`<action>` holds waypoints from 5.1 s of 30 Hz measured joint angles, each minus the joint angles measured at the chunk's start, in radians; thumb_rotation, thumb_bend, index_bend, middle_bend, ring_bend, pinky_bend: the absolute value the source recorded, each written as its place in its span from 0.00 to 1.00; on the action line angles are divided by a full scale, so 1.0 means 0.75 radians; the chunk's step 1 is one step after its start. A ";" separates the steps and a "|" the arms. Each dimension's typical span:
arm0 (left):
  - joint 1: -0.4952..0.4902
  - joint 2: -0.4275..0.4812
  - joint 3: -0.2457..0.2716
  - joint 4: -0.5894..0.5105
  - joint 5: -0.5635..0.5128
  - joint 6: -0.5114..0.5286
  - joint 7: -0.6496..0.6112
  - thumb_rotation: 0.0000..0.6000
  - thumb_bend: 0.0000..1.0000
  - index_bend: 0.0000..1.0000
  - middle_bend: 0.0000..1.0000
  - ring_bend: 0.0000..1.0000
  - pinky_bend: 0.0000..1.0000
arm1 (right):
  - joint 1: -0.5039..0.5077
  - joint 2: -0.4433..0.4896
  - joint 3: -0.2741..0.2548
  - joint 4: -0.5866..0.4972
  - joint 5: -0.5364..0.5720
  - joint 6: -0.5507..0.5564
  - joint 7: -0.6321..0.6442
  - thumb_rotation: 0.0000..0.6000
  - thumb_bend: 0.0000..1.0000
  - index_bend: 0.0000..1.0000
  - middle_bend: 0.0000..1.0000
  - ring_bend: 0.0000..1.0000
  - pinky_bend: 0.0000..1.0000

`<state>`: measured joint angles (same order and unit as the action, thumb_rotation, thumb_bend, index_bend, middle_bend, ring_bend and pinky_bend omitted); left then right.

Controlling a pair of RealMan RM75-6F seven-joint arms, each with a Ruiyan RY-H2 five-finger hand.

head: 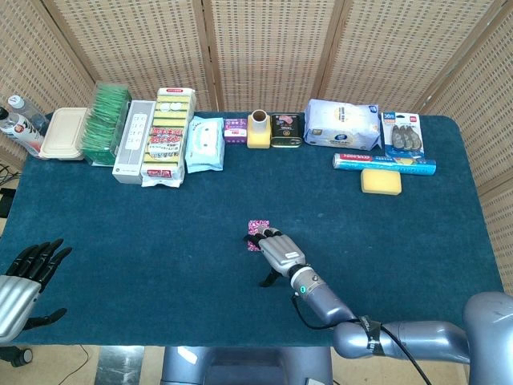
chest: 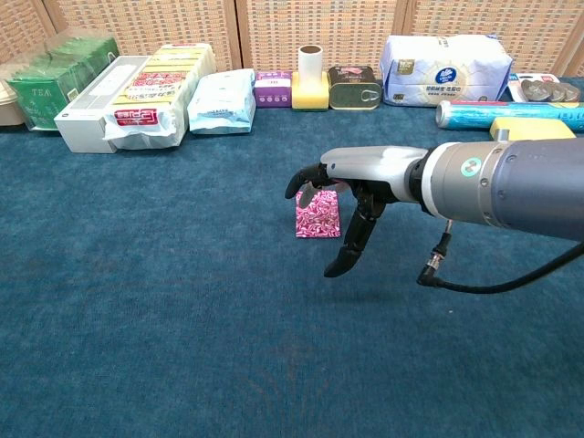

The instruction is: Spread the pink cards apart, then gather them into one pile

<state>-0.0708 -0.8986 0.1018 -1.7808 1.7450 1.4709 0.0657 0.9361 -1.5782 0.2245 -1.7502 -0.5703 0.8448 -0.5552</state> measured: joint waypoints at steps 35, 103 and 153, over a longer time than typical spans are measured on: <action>0.006 0.005 0.002 0.005 0.004 0.017 -0.016 1.00 0.08 0.00 0.00 0.00 0.06 | 0.062 0.032 -0.129 0.069 0.144 0.097 0.026 1.00 0.00 0.16 0.17 0.06 0.01; 0.009 0.013 0.003 -0.005 0.001 0.019 -0.024 1.00 0.08 0.00 0.00 0.00 0.06 | 0.061 0.229 -0.167 -0.122 0.219 0.177 0.004 1.00 0.00 0.16 0.15 0.07 0.02; 0.011 0.022 0.007 0.001 0.012 0.030 -0.054 1.00 0.08 0.00 0.00 0.00 0.06 | 0.196 0.168 -0.271 -0.234 0.433 0.228 -0.148 1.00 0.00 0.16 0.16 0.07 0.05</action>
<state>-0.0622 -0.8820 0.1067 -1.7800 1.7543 1.4930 0.0251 1.0832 -1.4521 0.0211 -1.9259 -0.2454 1.0157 -0.6658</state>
